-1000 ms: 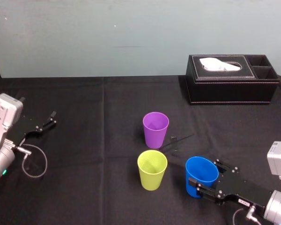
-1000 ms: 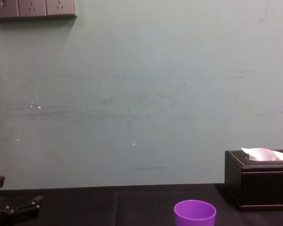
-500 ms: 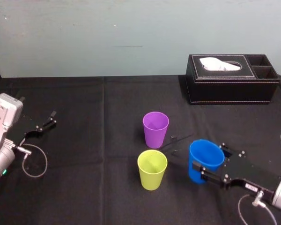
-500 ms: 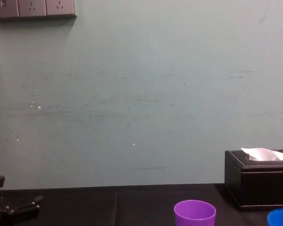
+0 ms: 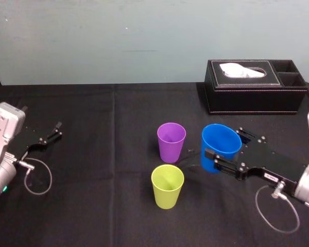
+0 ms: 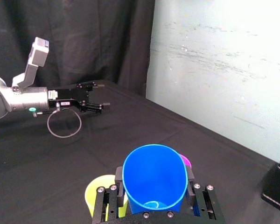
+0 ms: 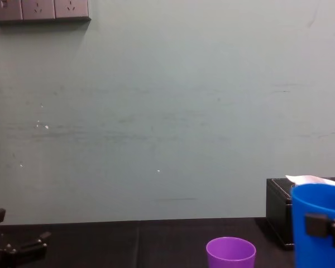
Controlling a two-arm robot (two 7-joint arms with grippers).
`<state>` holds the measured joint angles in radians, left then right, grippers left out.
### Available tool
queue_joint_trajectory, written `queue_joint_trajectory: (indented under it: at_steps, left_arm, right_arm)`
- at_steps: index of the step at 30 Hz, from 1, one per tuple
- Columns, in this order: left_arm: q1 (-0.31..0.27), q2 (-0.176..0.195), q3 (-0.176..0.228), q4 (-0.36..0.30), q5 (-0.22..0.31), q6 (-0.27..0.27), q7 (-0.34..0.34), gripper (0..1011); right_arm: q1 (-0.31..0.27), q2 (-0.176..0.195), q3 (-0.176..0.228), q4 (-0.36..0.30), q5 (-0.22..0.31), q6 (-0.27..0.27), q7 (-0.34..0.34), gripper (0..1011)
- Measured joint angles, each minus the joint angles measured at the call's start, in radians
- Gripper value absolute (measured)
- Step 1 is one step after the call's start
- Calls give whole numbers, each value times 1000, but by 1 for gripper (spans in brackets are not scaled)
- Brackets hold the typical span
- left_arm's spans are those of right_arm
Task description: Stack the three plastic cups sequentially using one hand.
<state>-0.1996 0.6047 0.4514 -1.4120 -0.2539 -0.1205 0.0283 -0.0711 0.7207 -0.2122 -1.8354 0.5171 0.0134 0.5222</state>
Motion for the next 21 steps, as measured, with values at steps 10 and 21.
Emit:
queue_joint_trajectory:
  at_steps: [10,21]
  left_arm:
    - [0,0,0,0,0,0,0,1010]
    - [0,0,0,0,0,0,0,1010]
  right_arm:
    - [117,-49,-81,33,-46,60,-28,726]
    - [220,-110,-149,92,-88,104,-48,726]
